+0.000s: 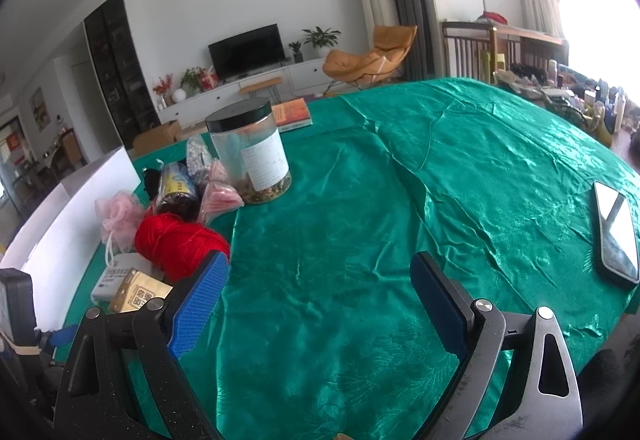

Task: Organize soft objects
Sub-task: 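Close the right gripper on the gold tissue pack and lift it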

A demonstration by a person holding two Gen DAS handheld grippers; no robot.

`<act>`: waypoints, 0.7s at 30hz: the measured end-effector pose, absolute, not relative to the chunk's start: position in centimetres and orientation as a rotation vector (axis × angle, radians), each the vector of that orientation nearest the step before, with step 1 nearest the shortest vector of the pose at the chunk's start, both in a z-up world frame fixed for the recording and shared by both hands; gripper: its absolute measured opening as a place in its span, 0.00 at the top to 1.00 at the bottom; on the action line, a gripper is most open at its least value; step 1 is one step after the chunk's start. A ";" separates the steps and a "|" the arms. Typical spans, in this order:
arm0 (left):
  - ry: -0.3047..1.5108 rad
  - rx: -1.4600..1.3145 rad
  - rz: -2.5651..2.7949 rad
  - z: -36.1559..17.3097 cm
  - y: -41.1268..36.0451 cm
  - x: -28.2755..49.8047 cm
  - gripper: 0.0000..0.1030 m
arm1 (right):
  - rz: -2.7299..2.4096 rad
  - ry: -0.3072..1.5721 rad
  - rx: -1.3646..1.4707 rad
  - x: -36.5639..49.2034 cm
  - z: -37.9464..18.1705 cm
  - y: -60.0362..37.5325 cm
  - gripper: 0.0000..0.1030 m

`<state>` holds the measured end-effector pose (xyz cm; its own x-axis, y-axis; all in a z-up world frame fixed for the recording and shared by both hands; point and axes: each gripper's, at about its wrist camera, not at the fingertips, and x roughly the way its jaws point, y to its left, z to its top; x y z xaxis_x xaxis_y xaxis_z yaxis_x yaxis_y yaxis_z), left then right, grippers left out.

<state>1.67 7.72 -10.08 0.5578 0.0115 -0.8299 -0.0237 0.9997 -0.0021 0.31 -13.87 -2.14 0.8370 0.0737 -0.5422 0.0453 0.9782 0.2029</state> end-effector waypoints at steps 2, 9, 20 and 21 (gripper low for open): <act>0.978 -0.002 0.020 -10.1 7.9 1.6 0.00 | 0.018 0.587 0.217 0.4 -2.2 -13.9 0.09; 0.975 -0.007 0.025 -10.3 8.0 1.5 0.00 | 0.026 0.604 0.224 0.7 -2.6 -13.9 0.09; 0.954 0.011 -0.024 -10.3 8.1 1.6 0.00 | 0.051 0.626 0.245 0.9 -3.0 -13.8 0.09; 0.952 0.014 -0.030 -10.3 8.1 1.6 0.00 | 0.053 0.627 0.244 0.9 -3.0 -13.8 0.09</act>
<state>1.62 8.13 -10.33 0.5797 -0.0198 -0.8146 0.0322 0.9995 -0.0014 0.89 -13.75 -2.97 0.8096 0.1228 -0.5740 0.0246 0.9699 0.2422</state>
